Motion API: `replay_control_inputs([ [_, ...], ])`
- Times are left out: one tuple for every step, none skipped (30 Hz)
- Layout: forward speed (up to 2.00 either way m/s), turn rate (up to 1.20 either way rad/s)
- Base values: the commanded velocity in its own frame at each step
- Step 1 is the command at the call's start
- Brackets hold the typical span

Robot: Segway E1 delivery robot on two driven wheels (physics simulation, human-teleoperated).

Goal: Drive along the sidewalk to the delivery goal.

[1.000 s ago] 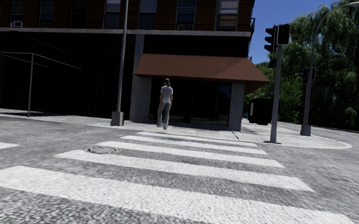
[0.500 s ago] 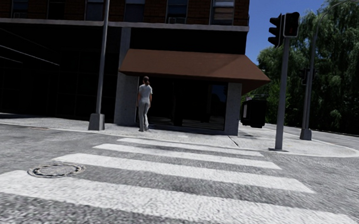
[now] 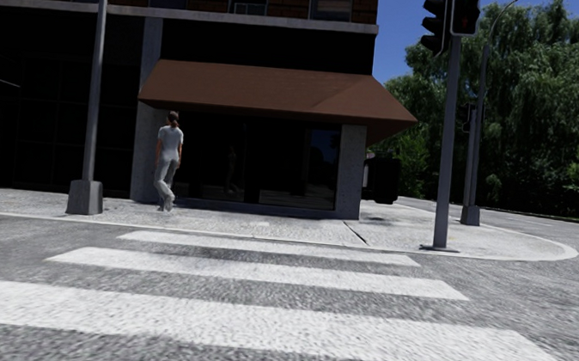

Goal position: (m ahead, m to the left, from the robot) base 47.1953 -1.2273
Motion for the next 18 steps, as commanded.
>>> replay_control_inputs([
  [2.00, -0.33],
  [2.00, -0.33],
  [2.00, -0.33],
  [2.00, -0.33],
  [2.00, -0.33],
  [2.00, -0.33],
  [2.00, -0.33],
  [2.00, -0.33],
  [2.00, -0.33],
  [2.00, -0.33],
  [2.00, -0.33],
  [2.00, -0.33],
  [2.00, -0.33],
  [2.00, -0.33],
  [2.00, -0.33],
  [2.00, -0.28],
  [2.00, 0.00],
  [2.00, 0.00],
])
